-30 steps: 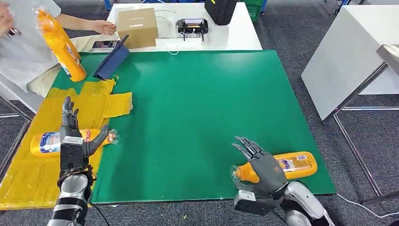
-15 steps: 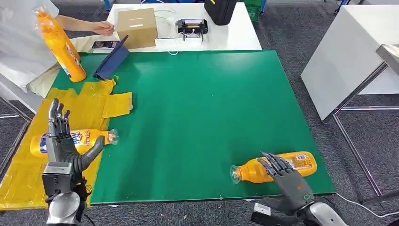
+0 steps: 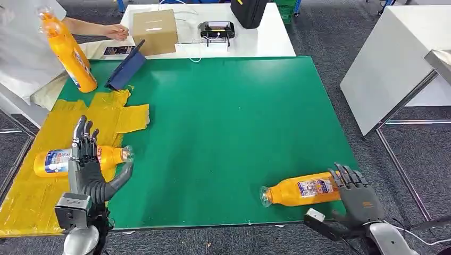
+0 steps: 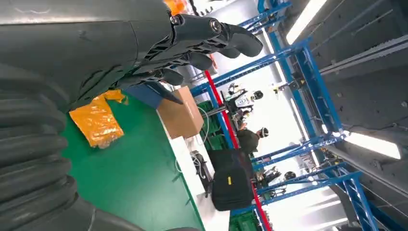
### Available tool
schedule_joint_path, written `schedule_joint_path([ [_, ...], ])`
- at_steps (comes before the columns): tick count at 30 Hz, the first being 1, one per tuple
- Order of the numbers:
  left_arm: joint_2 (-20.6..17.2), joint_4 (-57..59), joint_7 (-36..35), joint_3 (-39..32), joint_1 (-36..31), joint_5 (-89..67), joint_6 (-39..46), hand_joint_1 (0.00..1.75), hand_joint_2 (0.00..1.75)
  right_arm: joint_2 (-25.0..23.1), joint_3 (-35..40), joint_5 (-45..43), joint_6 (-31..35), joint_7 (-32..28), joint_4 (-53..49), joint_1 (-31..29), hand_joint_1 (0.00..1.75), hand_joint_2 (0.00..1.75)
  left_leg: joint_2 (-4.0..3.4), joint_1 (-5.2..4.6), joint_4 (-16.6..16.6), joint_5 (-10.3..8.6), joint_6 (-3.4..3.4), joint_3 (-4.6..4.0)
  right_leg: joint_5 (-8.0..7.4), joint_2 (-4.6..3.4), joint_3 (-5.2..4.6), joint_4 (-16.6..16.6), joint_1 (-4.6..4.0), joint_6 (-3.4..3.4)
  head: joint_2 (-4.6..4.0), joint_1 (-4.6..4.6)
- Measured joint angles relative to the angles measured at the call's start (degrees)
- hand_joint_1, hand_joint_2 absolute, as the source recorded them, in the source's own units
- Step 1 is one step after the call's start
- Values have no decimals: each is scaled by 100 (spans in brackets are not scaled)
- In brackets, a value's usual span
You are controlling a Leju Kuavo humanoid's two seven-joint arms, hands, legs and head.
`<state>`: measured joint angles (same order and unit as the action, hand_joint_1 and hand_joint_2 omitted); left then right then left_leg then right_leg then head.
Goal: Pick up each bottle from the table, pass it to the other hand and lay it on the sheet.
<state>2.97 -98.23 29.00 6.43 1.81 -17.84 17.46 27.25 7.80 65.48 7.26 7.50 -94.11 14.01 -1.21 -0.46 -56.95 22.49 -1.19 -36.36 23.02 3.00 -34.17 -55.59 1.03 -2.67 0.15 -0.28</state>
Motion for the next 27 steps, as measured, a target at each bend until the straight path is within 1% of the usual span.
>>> schedule_joint_path([
  [4, 4, 0, -2, 24, 0, 35, -17, 0, 175, -103, -114, 114, 64, -4, 151, -95, 0, 175, 0, 0, 0, 1, 0, -1, 0, 0, 0, 0, 0, 0, 0, 0],
  [9, 22, 0, -2, 74, -1, 70, -17, 0, 175, -337, -286, 339, 289, -168, 418, -415, 0, 175, -1, 0, 0, 0, 0, 0, 0, -1, -1, 0, 0, 0, 0, 0],
  [14, 37, 2, -2, 122, -1, 101, -15, 0, 175, -505, -323, 444, 328, -186, 610, -645, 0, 175, 0, 0, 0, -1, 0, 1, -1, 0, 0, 0, 0, 0, 0, 0],
  [27, 39, 2, -2, 125, -2, 101, -13, 0, 175, -683, -398, 483, 352, -212, 841, -785, 0, 175, -1, 0, 0, 0, 0, 0, 0, -1, 0, 0, 0, 0, 0, 0],
])
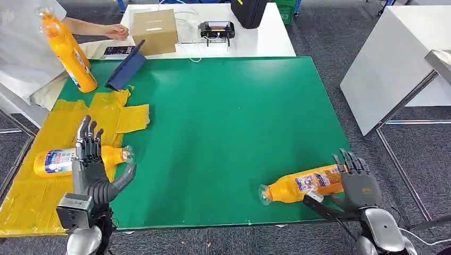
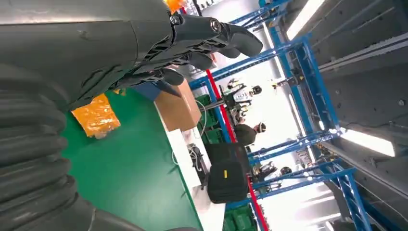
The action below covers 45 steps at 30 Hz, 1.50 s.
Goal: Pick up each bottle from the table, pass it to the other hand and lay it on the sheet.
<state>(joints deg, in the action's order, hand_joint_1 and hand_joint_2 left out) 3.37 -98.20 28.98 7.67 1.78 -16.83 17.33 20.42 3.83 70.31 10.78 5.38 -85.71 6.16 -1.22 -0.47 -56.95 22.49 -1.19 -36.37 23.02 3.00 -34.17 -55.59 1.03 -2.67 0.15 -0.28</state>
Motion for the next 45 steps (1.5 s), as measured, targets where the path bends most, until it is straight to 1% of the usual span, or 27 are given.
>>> schedule_joint_path([
  [6, 9, 7, 26, 79, -18, 20, -37, 0, 175, -116, 61, 48, -107, -153, 358, -259, 0, 175, 0, 0, 0, -3, -1, 0, -2, 0, 1, 0, 0, 1, 0, 0],
  [12, 7, 59, 100, 297, -158, 157, -98, 0, 175, -188, 539, -310, -686, -795, 1163, -861, 0, 175, -5, 1, 0, -5, -2, 2, -5, 0, 3, 0, -1, 2, 0, 0],
  [14, 7, 109, 138, 358, -231, 240, -133, 0, 175, -167, 743, -459, -826, -1055, 1482, -1118, 0, 175, -16, 1, -1, -5, -2, 9, -6, -5, 5, 0, -2, 2, 0, -2],
  [20, 7, 289, 214, 547, -453, 411, -157, 0, 175, -151, 1520, -605, -831, -1664, 2242, -1833, 0, 175, -38, 4, 0, 0, -1, 49, -7, -17, 33, 2, -2, 4, 0, -2],
  [26, 7, 439, 225, 684, -577, 511, -160, 0, 175, -223, 2371, -743, -804, -1856, 2678, -2355, 0, 175, -54, 8, 0, 0, 0, 81, -11, -29, 56, 2, -5, 10, 0, -2],
  [27, 7, 455, 225, 704, -593, 536, -160, 0, 175, -230, 2461, -745, -800, -1867, 2722, -2415, 154, 175, -54, 9, 0, -1, 0, 85, -11, -29, 60, 2, -6, 10, 0, -2],
  [28, 7, 472, 225, 710, -603, 546, -160, 0, 175, -237, 2551, -745, -796, -1876, 2757, -2460, 175, 175, -54, 9, 1, -1, 0, 88, -11, -29, 64, 2, -5, 10, 0, -2],
  [31, 7, 520, 225, 724, -622, 566, -155, 0, 175, -243, 2847, -728, -837, -1856, 2881, -2592, 175, 175, -59, 9, 1, 0, 0, 93, -11, -35, 68, 2, -5, 11, 0, 0],
  [37, 4, 614, 245, 739, -643, 627, -107, 0, 175, -188, 3302, -911, -861, -1603, 3118, -2837, 175, 175, -58, 8, 1, 0, 0, 103, -12, -38, 62, 3, -4, 13, 0, -2],
  [41, 4, 612, 247, 734, -594, 608, -70, 0, 175, -145, 3340, -880, -364, -1193, 3045, -2768, 175, 175, -50, 7, 1, -5, -2, 96, -15, -36, 84, 2, -3, 12, 0, -2],
  [45, 4, 498, 135, 717, -444, 448, -103, 0, 175, -248, 3025, -581, 243, -559, 2496, -2436, 175, 175, -30, 6, 0, -8, -3, 68, -13, -28, 68, -1, -3, 7, 0, 2],
])
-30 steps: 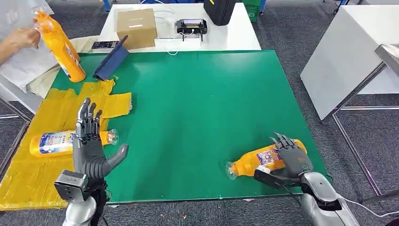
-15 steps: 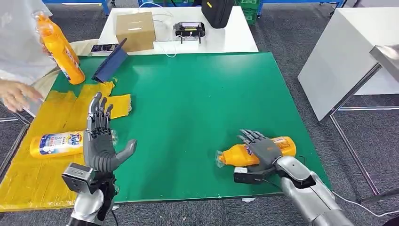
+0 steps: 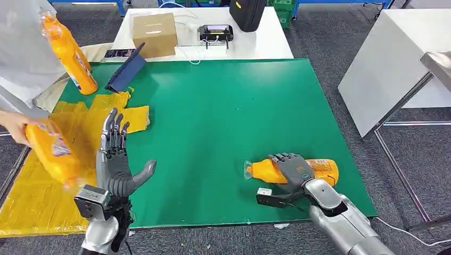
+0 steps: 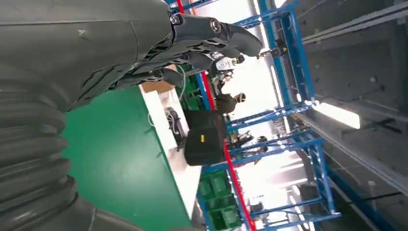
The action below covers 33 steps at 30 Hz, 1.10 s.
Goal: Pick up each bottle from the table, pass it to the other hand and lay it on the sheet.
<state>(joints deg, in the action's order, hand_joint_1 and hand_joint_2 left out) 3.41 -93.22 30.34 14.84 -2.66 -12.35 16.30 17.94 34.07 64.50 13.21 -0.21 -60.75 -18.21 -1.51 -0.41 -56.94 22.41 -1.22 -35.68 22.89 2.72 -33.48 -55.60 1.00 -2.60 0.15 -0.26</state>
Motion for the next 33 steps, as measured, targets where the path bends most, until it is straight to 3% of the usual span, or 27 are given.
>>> schedule_joint_path([
  [5, 22, -92, -70, -22, 113, -149, -37, 0, 175, -446, -770, 20, 1146, 113, -977, 377, 175, 175, -1, 1, 0, -1, 1, -30, 2, 2, -38, -2, -2, -2, 0, -2],
  [13, 55, -94, -81, -24, 136, -181, -26, 0, 175, -828, -1359, 72, 1288, 29, -1713, 593, 175, 175, 5, -2, 0, 1, 1, -47, 9, 9, -48, -1, 1, -3, 0, -4],
  [19, 55, -48, -107, 105, 74, -201, -174, 0, 175, -1271, -1743, -646, 2600, -1000, -2291, 723, 175, 175, 7, -3, -1, 1, 1, -51, 7, 9, -56, -1, 1, -4, 0, -2],
  [24, 55, 180, -201, 392, -102, -208, -262, 0, 175, -1784, -2087, -1636, 2642, -2001, -2802, 761, 175, 175, 6, 0, 0, 0, 2, -51, 8, 9, -58, -2, -1, -3, 0, -2],
  [27, 50, 301, -280, 533, -216, -188, -334, 0, 175, -1879, -2032, -2486, 2479, -2140, -2902, 747, 175, 175, 7, 0, 0, 0, 2, -51, 8, 10, -54, -2, -1, -3, 0, -4],
  [32, 48, 308, -284, 542, -227, -186, -339, 0, 175, -1884, -2028, -2535, 2458, -2149, -2902, 744, 175, 175, 7, 0, 0, 0, 2, -51, 8, 10, -54, -2, -1, -3, 0, -2],
  [33, 39, 374, -317, 623, -290, -153, -420, 0, 175, -1930, -1984, -2985, 2277, -2223, -2902, 733, 175, 175, 7, -2, 0, 0, 2, -54, 8, 10, -54, -2, 0, -3, 0, -7],
])
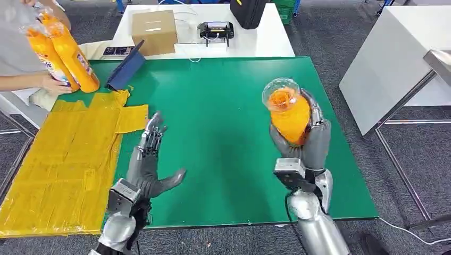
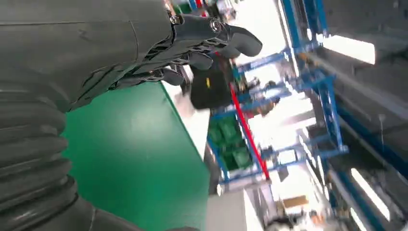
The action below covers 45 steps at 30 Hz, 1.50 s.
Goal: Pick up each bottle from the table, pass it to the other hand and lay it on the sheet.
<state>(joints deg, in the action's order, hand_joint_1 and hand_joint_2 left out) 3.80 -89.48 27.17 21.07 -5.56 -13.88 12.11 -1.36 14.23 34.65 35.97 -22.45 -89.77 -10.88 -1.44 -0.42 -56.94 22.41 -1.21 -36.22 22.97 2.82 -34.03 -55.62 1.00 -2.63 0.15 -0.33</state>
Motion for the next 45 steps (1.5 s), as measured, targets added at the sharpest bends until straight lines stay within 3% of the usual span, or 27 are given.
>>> schedule_joint_path([
  [3, -24, 183, -101, 338, -286, 218, -496, 0, 175, -282, 391, -927, -620, -223, 327, -177, 175, 175, 0, -1, 0, -1, 0, -1, -2, 0, -2, 0, 0, -1, 0, 2],
  [20, -100, 236, -55, 826, -613, 474, -850, 0, 175, -796, 975, -1337, -1191, -354, 1940, -595, 175, 175, -1, 1, 0, -2, 1, -6, -1, 1, -8, -2, -1, 0, 0, 4],
  [33, -120, 446, -252, 878, -843, 590, -649, 0, 175, -1152, 1941, 58, 38, -284, 2964, -718, 175, 175, -2, 2, 0, -2, 1, -9, 1, 1, -14, -2, -1, 2, 0, 0],
  [45, -114, 821, -470, 828, -1006, 452, -431, 0, 175, -1139, 2092, 493, 390, -72, 3058, -713, 175, 175, -2, 1, 0, -2, 1, -9, 0, 0, -18, -2, -1, 1, 0, 4],
])
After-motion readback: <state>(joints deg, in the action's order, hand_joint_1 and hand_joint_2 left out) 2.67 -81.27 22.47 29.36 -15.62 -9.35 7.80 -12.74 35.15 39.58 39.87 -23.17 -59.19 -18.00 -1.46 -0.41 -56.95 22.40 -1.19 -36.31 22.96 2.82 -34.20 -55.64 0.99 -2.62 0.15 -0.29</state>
